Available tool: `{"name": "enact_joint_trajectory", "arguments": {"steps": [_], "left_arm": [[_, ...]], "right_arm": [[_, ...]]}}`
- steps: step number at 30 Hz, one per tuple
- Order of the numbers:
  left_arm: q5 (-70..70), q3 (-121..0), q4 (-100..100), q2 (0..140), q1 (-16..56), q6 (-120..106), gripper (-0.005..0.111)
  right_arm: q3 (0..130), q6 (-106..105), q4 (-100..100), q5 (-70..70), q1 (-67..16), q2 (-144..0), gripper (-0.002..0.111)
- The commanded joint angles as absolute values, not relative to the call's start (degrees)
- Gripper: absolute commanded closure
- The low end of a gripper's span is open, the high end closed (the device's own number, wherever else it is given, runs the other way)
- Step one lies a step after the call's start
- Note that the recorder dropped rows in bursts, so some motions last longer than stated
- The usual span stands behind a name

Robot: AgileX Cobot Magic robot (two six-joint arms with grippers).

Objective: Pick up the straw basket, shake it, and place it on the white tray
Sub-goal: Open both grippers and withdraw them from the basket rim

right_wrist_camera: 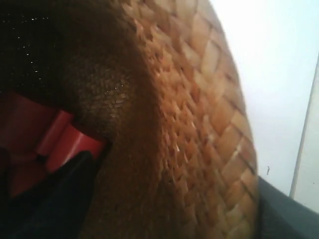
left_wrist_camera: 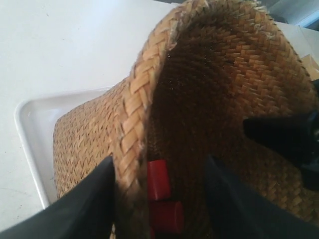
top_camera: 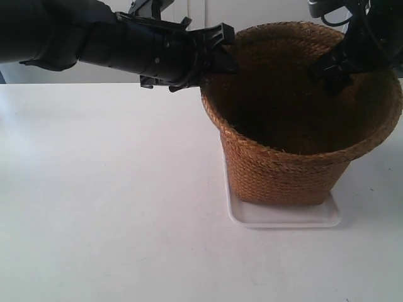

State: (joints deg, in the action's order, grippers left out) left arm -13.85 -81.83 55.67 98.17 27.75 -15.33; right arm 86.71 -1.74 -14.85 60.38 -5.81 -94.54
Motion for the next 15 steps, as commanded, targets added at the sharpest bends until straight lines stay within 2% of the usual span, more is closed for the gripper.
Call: {"name": "enact_joint_trajectory", "arguments": {"steps": [1,4,10,15], "left_arm": [[-15.2,-84.0,55.3,97.3,28.1,-15.4,0.050],[-15.6,-84.1,54.8,97.3,28.1,-15.4,0.050],[-15.8,-84.1,51.7,97.0,28.1,-15.4,0.033],[-14.6,-84.1,51.4,95.6,28.1,-15.4,0.031]], "right_arm": [[86.7,-1.2,-17.1,59.2,-5.6,-93.4,0.040],[86.7,-0.9,-17.3,58.7,-5.6,-92.8,0.039],[86.7,1.8,-18.9,57.2,-5.6,-92.4,0.030],[86.7,1.8,-19.0,56.0,-5.6,-90.2,0.030]]}}
